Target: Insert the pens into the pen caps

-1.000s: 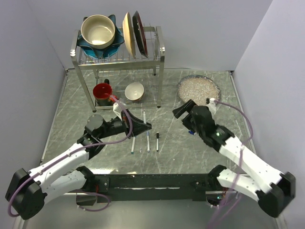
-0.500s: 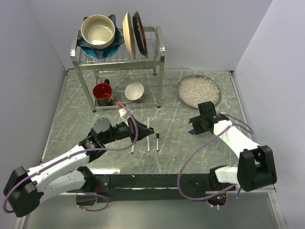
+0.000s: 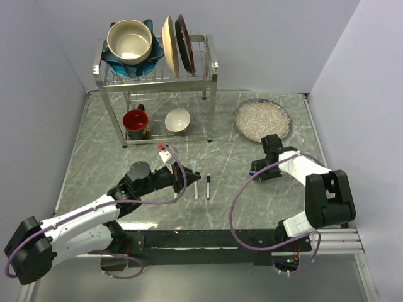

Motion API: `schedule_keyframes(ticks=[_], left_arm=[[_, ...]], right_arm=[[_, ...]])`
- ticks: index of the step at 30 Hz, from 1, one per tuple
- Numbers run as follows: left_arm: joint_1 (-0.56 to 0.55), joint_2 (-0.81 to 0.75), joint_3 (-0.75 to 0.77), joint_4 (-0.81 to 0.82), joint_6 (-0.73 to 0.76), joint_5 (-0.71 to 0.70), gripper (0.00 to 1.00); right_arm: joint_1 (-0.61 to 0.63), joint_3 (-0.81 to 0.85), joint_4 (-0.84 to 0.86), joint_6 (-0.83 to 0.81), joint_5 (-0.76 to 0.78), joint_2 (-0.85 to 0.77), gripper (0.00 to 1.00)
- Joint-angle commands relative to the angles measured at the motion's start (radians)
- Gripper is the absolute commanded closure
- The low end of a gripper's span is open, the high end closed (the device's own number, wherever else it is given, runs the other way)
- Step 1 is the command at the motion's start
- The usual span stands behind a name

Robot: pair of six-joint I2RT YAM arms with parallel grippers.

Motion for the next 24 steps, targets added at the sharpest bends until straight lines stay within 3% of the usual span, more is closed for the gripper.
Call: schedule_keyframes(ticks=[1,13,17,24], left_arm=[[-0.01,-0.008,-0.002,0.032,0.038,-0.014,0.99],[-0.011,-0.031,-0.064,0.094,0.073,-0.059,0.99],[-0.011,-0.063,-0.155,0.186,0.07,-0.098,0.99],[-0.011,-0.065,-0.157,0.164,0.073,-0.097,0.99]], right_arm=[[-0.018,0.036,0.013,0.02,0.02,0.029,0.54],[-0.03,0.056,-0.011,-0.012,0.046,0.114,0.57],[-0.033,0.047,-0.021,-0.018,0.049,0.131,0.59],[-0.037,0.047,-0.028,-0.042,0.065,0.161,0.74]])
